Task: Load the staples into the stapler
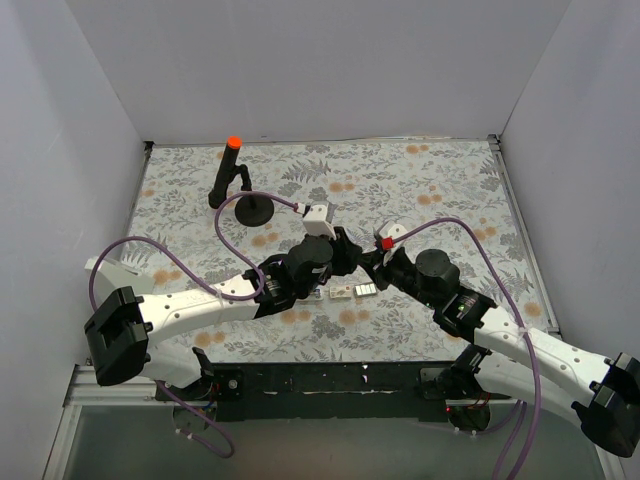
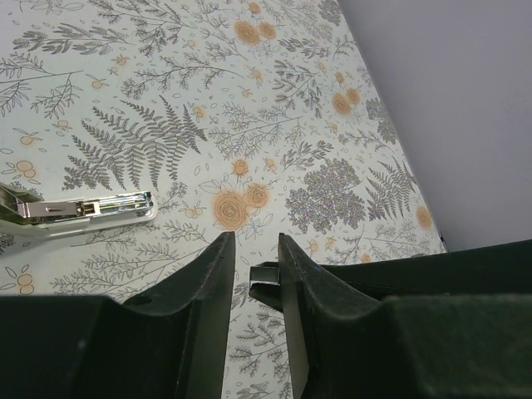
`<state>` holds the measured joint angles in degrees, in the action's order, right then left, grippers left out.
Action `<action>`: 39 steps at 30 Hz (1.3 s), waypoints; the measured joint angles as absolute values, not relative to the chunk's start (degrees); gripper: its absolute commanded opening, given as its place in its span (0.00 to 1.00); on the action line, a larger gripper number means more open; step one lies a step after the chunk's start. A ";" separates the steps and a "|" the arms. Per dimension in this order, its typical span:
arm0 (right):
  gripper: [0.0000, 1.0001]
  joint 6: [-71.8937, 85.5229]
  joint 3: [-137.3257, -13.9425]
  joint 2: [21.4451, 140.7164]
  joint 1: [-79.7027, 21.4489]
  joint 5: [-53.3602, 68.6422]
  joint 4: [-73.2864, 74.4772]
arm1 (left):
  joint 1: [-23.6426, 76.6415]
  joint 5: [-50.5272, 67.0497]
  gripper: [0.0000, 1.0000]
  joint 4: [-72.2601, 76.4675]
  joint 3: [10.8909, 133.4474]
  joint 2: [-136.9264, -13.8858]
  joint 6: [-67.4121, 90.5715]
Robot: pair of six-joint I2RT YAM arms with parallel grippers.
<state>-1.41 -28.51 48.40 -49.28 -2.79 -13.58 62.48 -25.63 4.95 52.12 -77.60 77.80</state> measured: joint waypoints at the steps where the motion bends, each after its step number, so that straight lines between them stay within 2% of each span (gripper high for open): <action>1: 0.06 -1.39 -28.51 48.40 -49.28 -2.79 -13.61 | 62.48 -25.61 0.26 4.95 52.12 -77.60 77.80; 18: 0.12 -0.97 -28.45 48.42 -49.32 -2.96 -13.52 | 62.48 -24.18 0.13 5.26 52.12 -77.60 77.76; 26: 0.33 0.01 -28.47 48.49 -49.52 -3.25 -13.47 | 62.48 -24.23 0.09 6.17 51.57 -77.58 77.10; 30: 0.50 0.75 -28.53 48.69 -49.52 -3.46 -12.80 | 62.43 -24.23 0.08 7.53 49.93 -77.25 76.05; 34: 0.62 1.41 -29.47 48.86 -49.52 -3.22 -10.61 | 61.84 -23.03 0.07 8.34 47.70 -75.96 74.91; 39: 0.68 1.52 -32.14 47.90 -49.28 -1.41 -7.38 | 60.62 -20.43 0.08 10.44 43.92 -71.81 71.85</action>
